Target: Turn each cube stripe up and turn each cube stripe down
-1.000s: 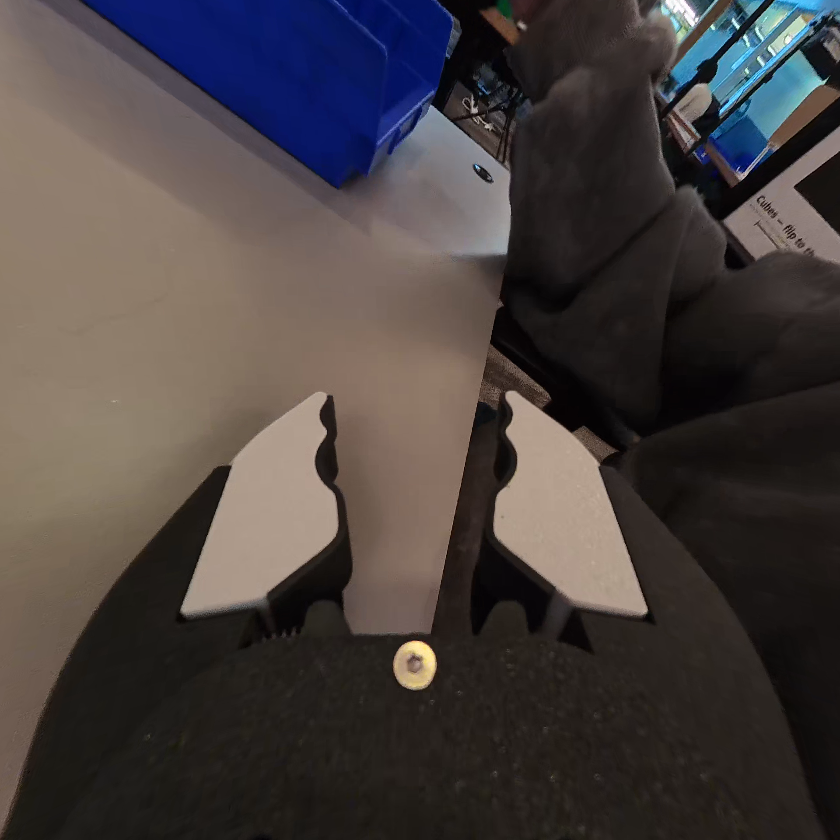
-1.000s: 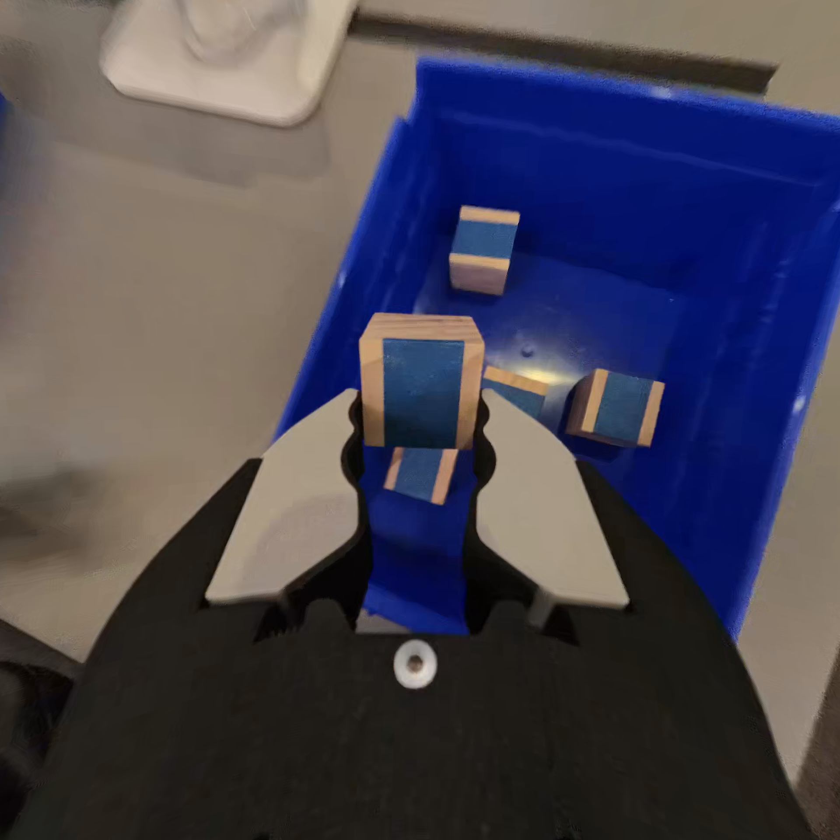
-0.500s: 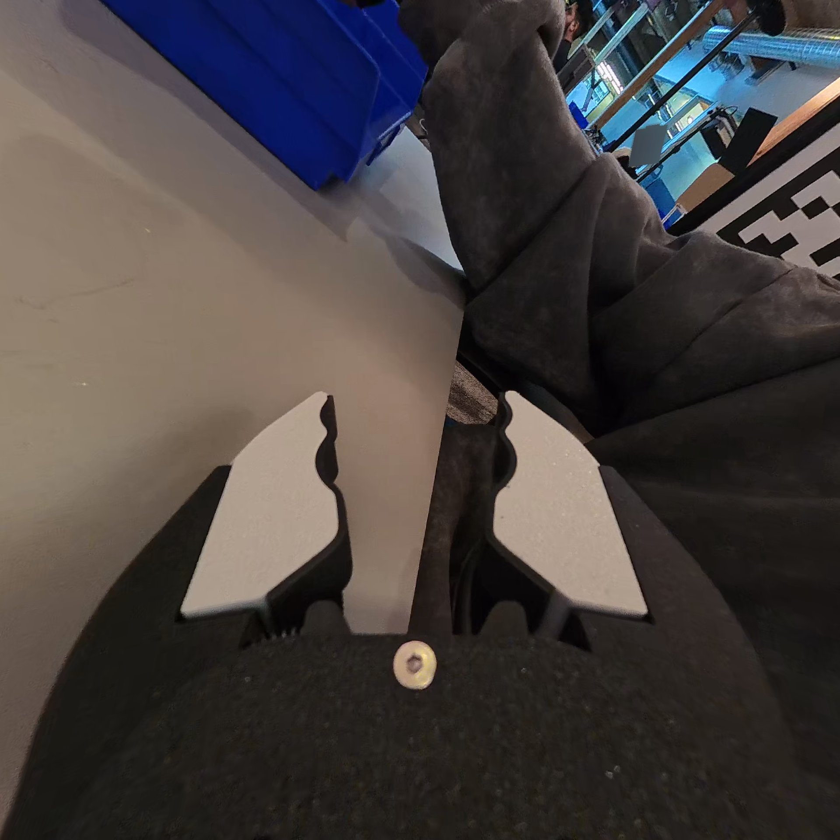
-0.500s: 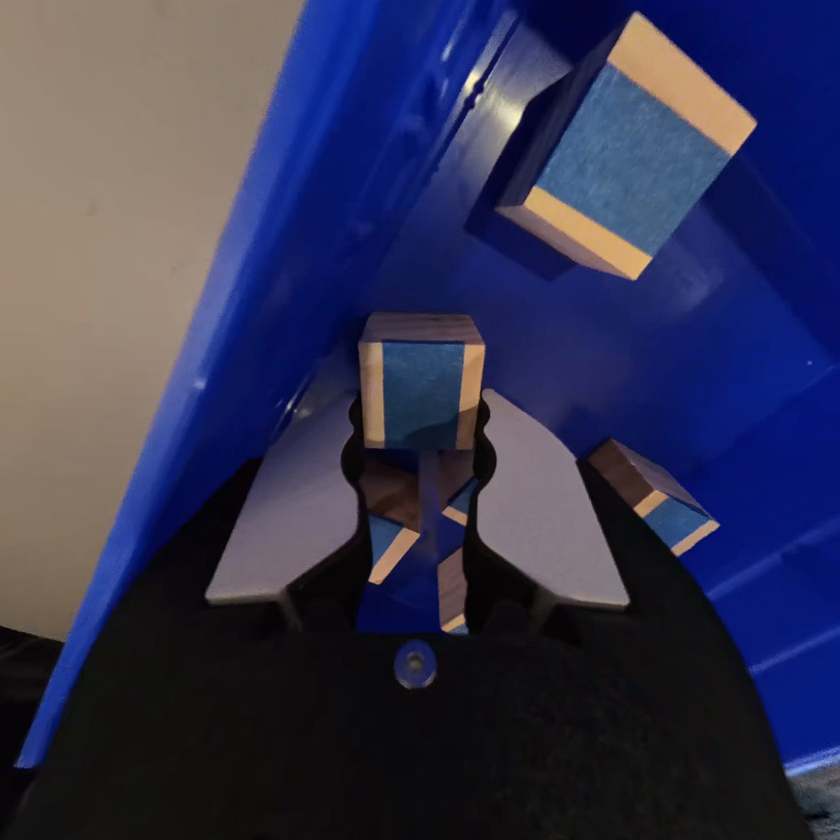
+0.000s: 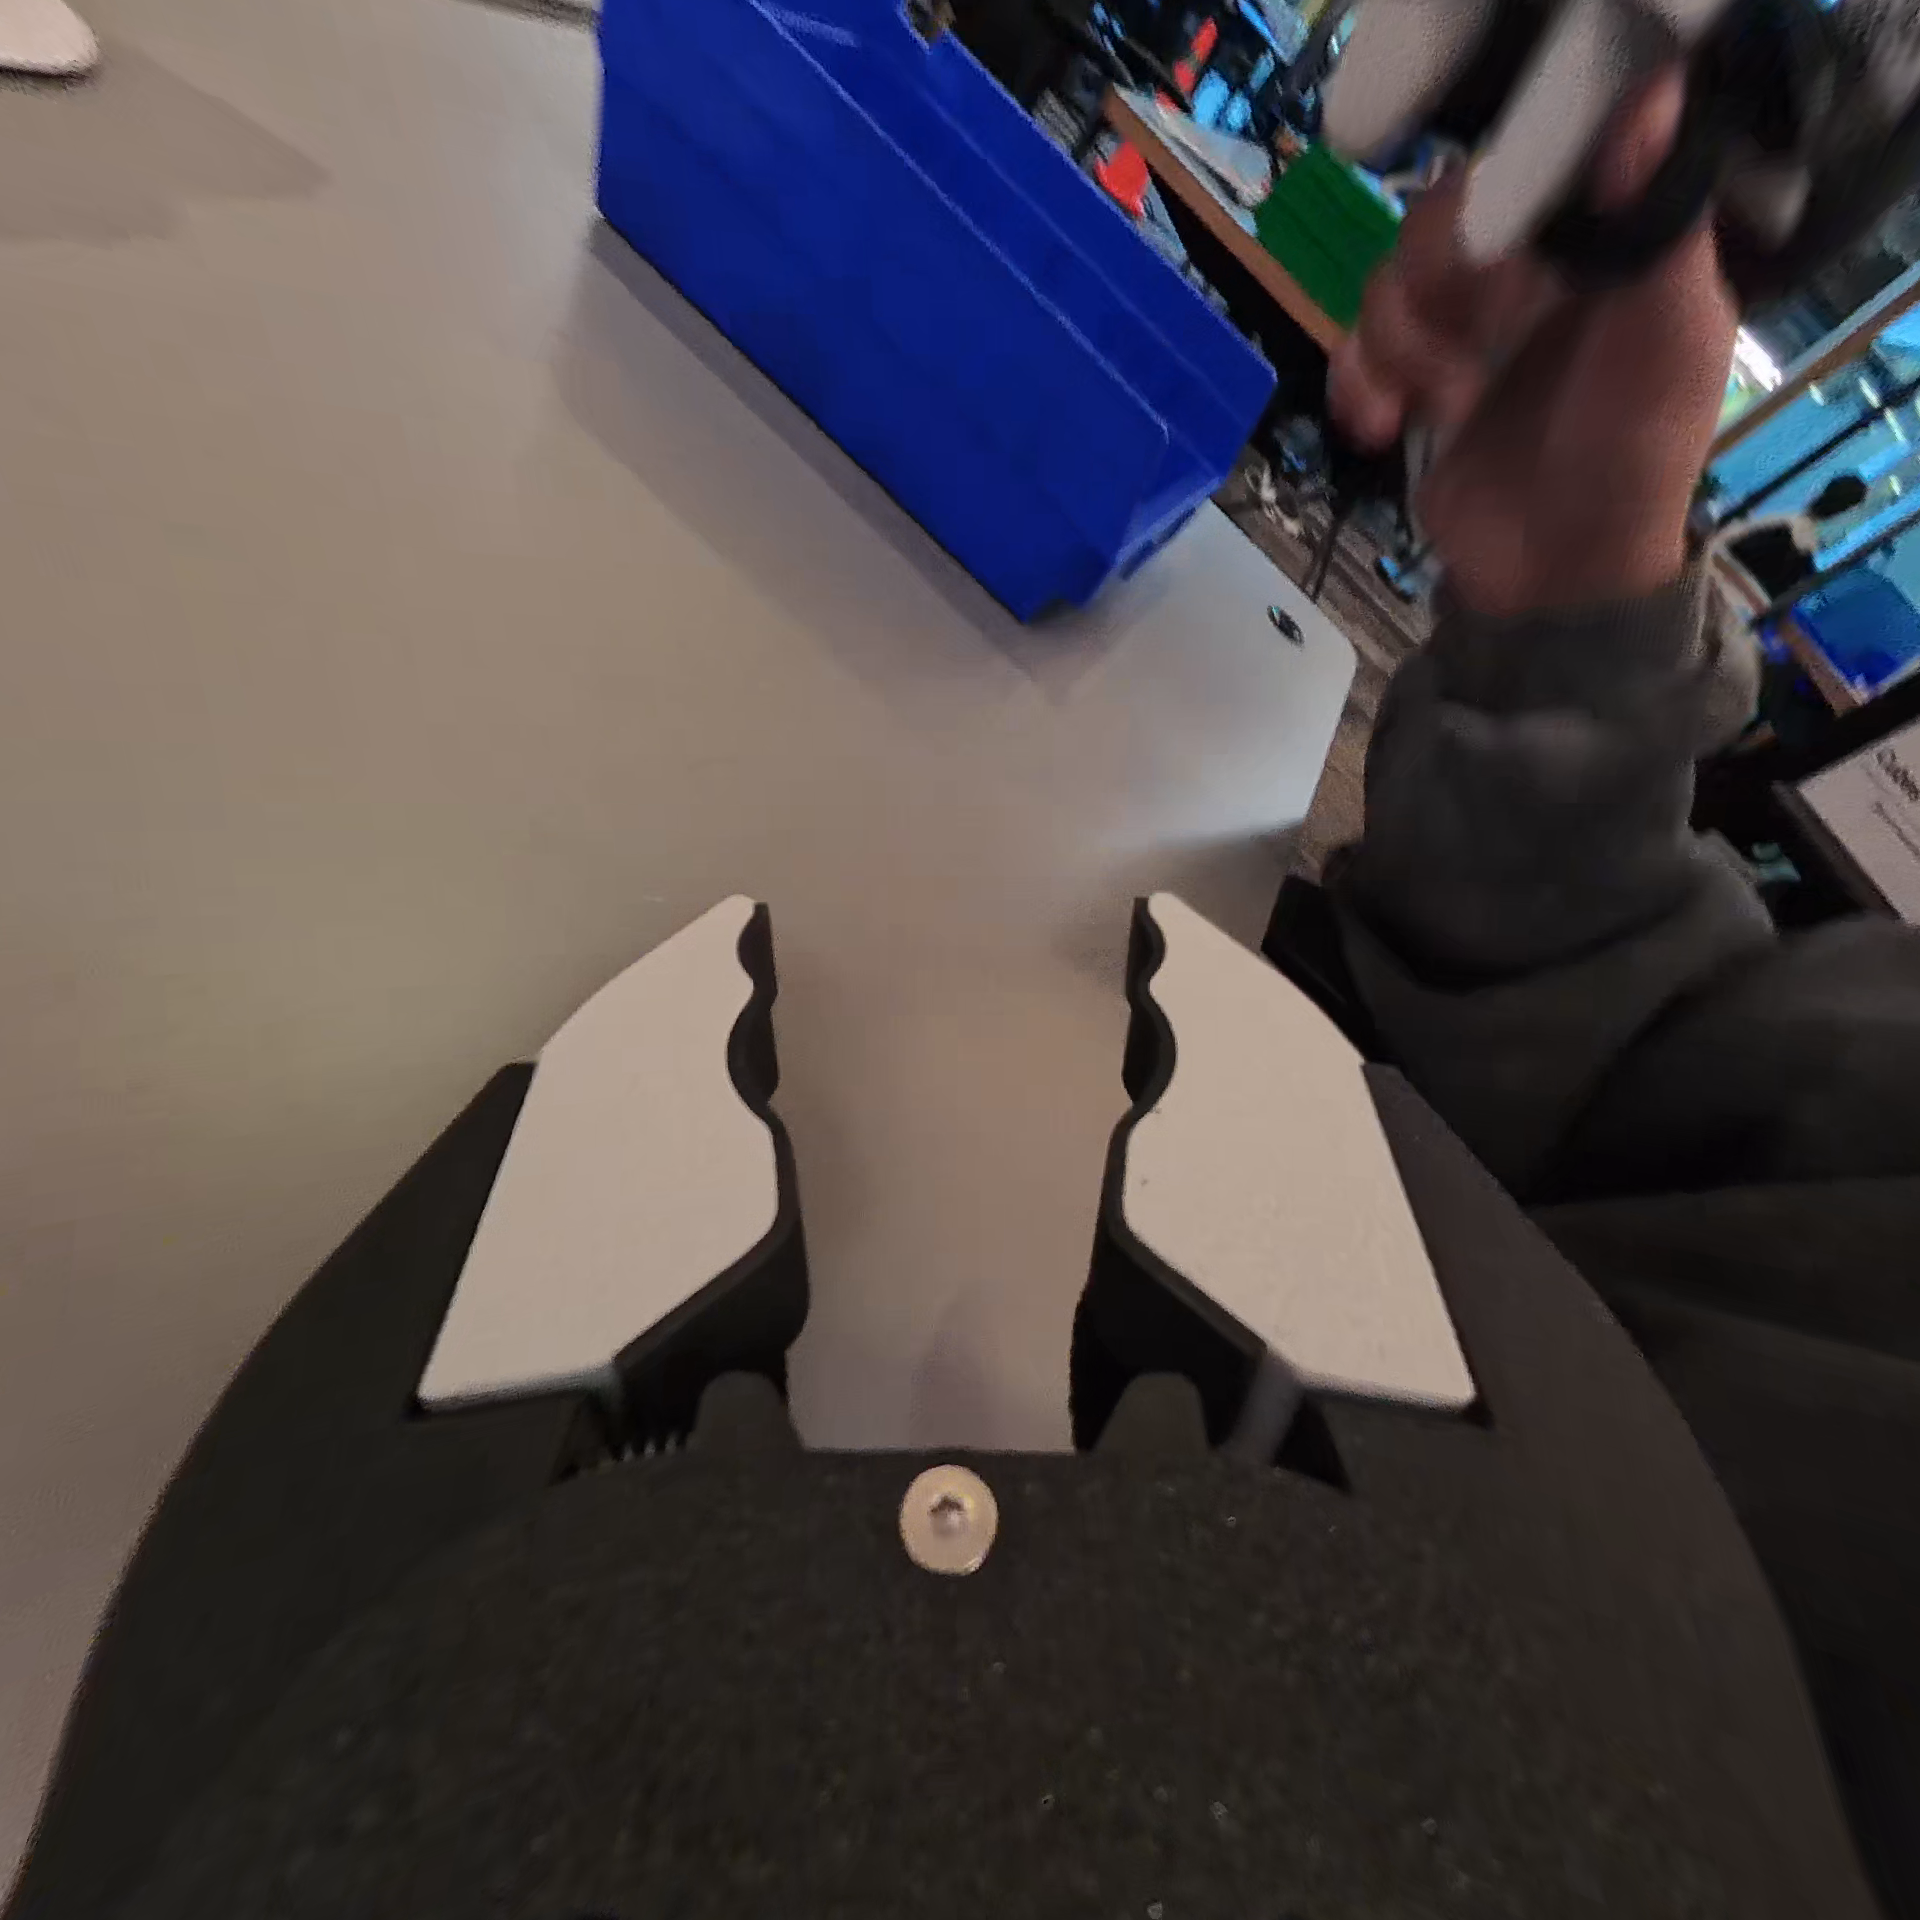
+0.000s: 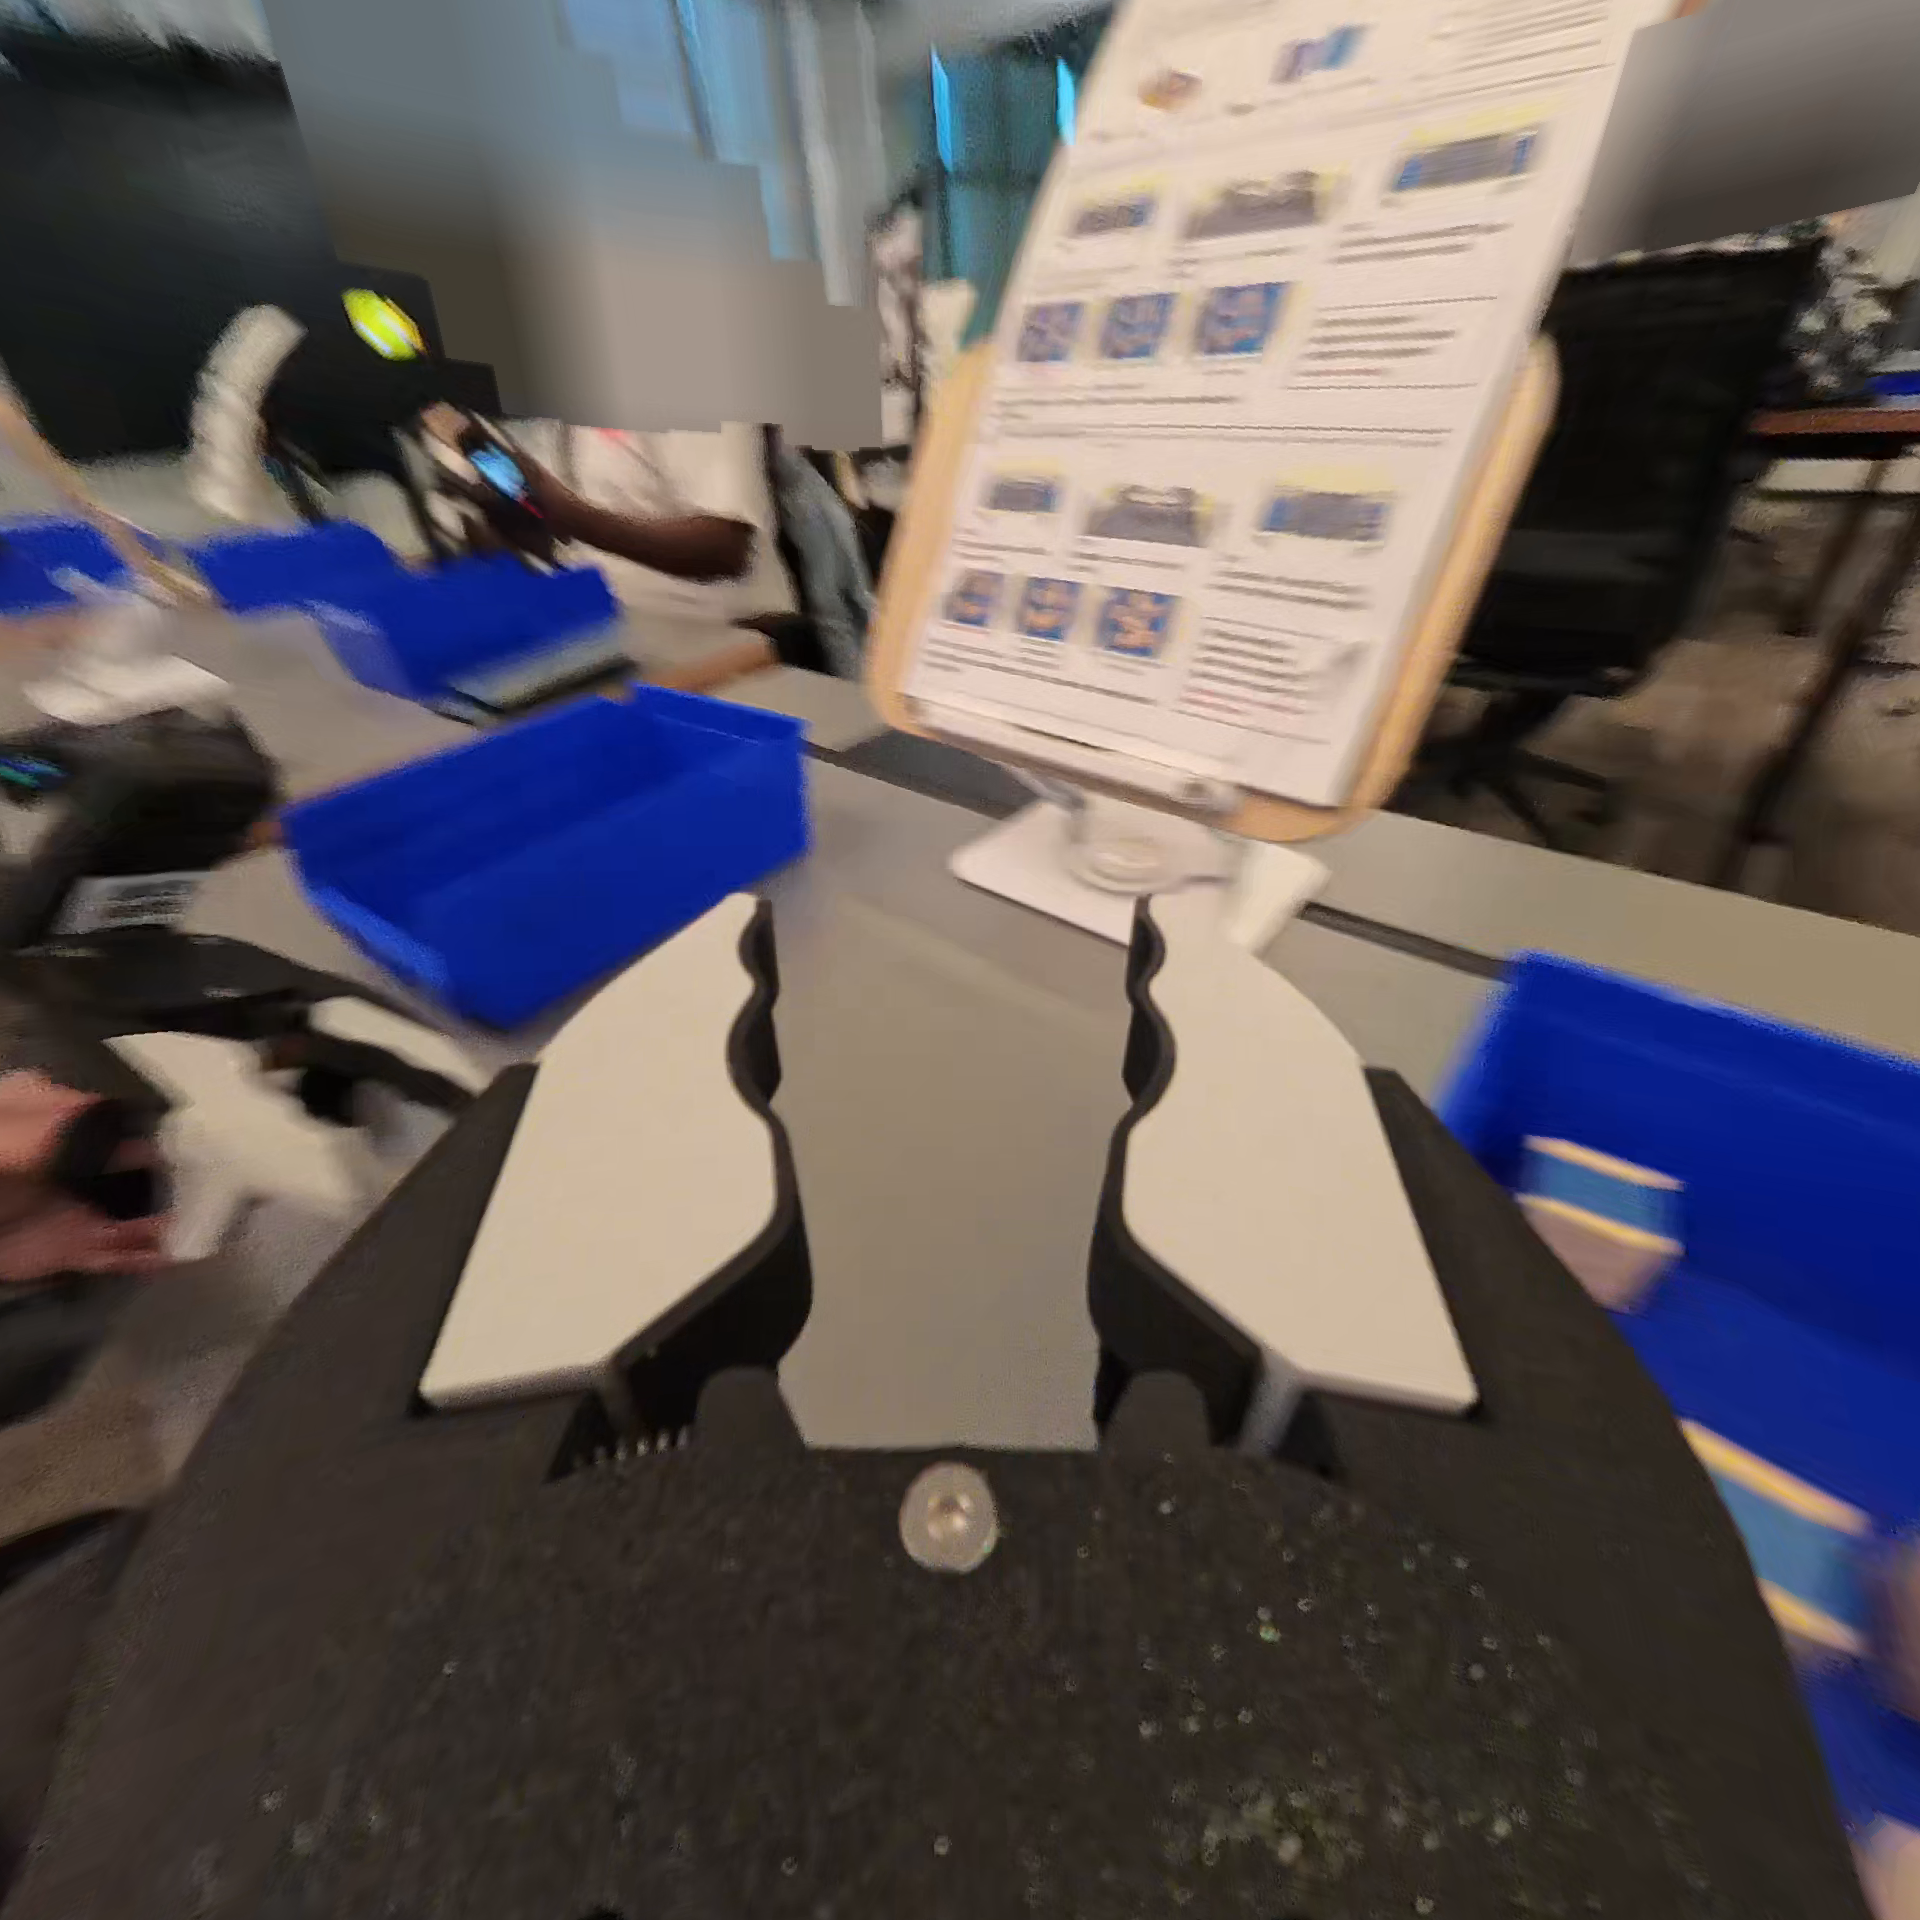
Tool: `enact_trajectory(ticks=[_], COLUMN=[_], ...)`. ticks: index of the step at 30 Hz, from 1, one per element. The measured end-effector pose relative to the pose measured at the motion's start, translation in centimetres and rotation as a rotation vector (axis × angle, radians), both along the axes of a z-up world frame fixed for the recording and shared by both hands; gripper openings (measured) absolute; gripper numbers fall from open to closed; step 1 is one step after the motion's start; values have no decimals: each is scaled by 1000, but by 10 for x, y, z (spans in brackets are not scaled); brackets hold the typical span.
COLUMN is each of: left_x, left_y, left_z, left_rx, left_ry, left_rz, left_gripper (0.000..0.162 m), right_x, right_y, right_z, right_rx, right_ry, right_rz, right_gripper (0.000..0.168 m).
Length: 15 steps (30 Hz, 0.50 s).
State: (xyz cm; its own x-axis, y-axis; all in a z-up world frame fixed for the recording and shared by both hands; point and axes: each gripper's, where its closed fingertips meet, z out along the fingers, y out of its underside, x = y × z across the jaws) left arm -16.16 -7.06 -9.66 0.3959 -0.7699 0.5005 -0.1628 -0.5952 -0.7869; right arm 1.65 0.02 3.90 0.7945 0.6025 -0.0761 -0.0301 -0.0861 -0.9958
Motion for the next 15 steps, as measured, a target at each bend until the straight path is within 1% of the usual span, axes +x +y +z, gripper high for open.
enact_trajectory(ticks=[1, 3, 5, 7, 9, 10, 12, 15], left_x=[-5, -17, -31, -42, -50, -51, -50, -41], left_y=[4, 12, 20, 23, 24, 23, 22, 18], left_z=[4, 10, 11, 14, 13, 10, 5, -2], left_rx=[7, 50, 99, 141, 187, 201, 217, 230], left_ry=[-12, -15, 10, 5, 11, 36, 65, 96], left_rz=[34, 105, 191, 264, 313, 315, 321, 293], left_gripper=[64, 64, 63, 56, 56, 58, 60, 63], right_x=[-22, -60, -76, -81, -82, -83, -76, -68], right_y=[-11, -31, -43, -50, -49, -50, -49, -48], right_z=[-12, -47, -83, -108, -114, -111, -108, -113], right_rx=[-3, -27, -6, 31, -8, -24, -26, -47], right_ry=[60, 124, 160, 147, 146, 167, 198, 215], right_rz=[42, 109, 81, 50, 48, 69, 58, 36], right_gripper=[64, 65, 67, 65, 67, 68, 68, 67])
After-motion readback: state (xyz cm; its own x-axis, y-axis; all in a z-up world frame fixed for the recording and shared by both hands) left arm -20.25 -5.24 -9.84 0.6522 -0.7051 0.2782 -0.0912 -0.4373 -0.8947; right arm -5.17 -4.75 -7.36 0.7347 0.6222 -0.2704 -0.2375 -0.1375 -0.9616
